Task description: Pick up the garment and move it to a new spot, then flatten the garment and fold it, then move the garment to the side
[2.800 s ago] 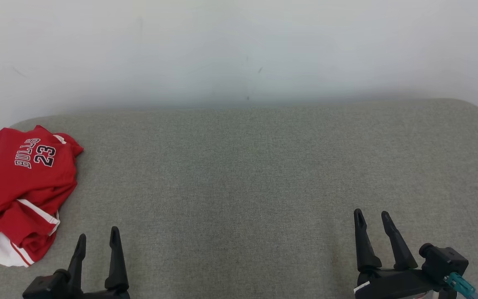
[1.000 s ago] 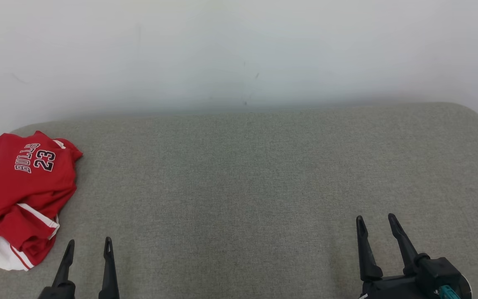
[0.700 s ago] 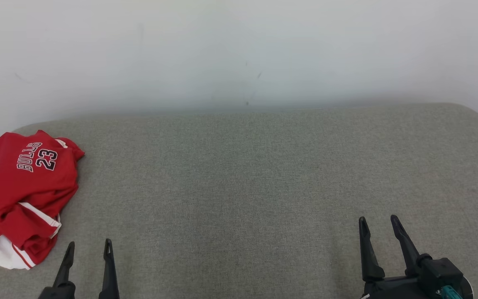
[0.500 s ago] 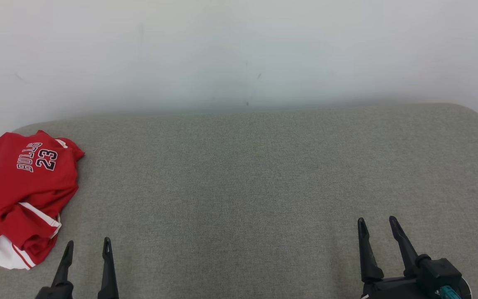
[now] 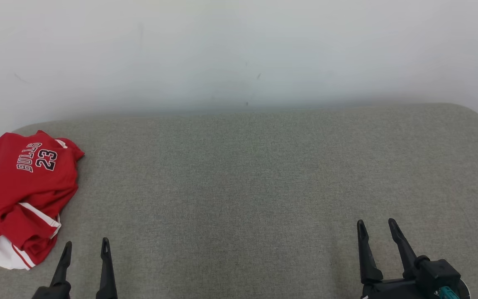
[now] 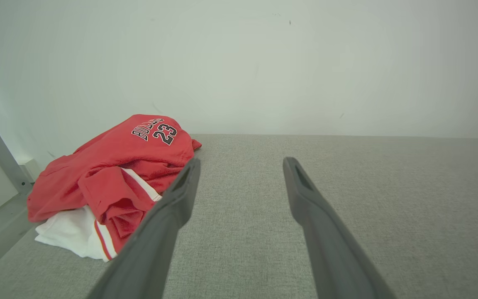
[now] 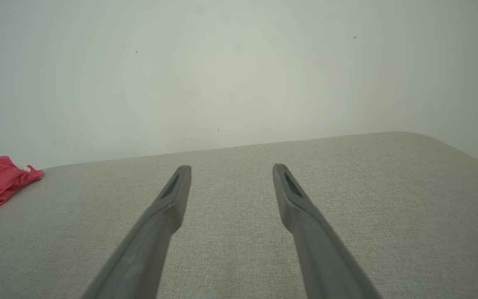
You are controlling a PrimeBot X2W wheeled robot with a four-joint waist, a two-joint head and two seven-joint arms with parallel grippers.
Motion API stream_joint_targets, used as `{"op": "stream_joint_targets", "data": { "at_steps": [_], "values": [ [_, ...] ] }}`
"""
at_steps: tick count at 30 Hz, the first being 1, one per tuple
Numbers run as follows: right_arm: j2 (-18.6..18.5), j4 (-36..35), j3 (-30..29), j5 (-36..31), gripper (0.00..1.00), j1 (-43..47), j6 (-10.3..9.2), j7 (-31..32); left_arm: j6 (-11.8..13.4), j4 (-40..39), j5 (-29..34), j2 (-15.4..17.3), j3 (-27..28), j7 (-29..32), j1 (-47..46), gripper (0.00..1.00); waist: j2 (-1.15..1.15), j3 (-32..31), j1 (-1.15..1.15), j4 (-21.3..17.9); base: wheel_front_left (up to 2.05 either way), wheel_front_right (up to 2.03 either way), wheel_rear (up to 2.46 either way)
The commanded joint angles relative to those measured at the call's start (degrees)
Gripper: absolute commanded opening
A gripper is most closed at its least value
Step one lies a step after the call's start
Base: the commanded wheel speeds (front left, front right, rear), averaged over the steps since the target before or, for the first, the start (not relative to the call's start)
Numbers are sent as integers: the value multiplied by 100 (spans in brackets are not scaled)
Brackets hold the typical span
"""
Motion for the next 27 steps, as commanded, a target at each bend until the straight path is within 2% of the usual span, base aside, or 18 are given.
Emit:
{"op": "stream_joint_targets", "data": {
  "at_steps": [1,16,21,27],
  "values": [
    [11,15,16,14,100,-1,-13,-4,16,-33,-32,27,1,18,65,100,0,-1,0,4,0,0,0],
    [12,33,16,17,100,0,-14,11,79,-115,-91,61,-50,44,46,100,0,0,0,153,0,0,0],
    [11,25,46,33,100,17,-14,28,110,-77,-102,46,-80,51,7,100,0,12,0,385,0,0,0],
    [12,2,30,57,100,76,-14,36,173,-31,-118,67,-85,33,18,100,0,44,0,911,0,0,0]
  ]
}}
